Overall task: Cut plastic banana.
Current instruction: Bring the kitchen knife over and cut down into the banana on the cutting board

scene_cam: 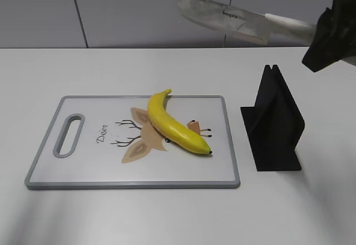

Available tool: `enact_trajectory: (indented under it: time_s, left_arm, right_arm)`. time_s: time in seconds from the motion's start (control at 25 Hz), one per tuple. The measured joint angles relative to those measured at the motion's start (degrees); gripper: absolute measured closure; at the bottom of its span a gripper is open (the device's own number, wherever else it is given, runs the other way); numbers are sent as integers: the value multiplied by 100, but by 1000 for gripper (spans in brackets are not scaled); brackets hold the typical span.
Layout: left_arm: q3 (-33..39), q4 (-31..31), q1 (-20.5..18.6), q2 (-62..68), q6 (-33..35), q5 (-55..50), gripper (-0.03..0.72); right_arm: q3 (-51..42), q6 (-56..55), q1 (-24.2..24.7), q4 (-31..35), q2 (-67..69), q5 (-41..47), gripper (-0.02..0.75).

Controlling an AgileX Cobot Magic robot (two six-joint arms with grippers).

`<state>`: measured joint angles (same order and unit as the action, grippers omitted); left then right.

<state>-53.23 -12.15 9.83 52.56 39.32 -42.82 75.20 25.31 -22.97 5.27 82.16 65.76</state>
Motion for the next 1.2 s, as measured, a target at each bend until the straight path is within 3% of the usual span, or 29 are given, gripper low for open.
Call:
enact_trajectory:
  time_s: [0.2,0.6,0.76,1.2]
  left_arm:
    - [-460,-134,604,760,962,-65,134]
    - [-1811,-751,909,2138,2773,-819,134]
    - [-1978,-822,1154,2468,3527,-942,134]
    - [-1982,-850,1697,3338,4138,-340,134]
  right_arm:
    - [381,765,0,146,449,63,558]
    - [1112,2628,0,338,1381,373,558]
    - [1321,3289,0,677,1619,368,558]
    - [1561,4067,0,1126,1800,362,558]
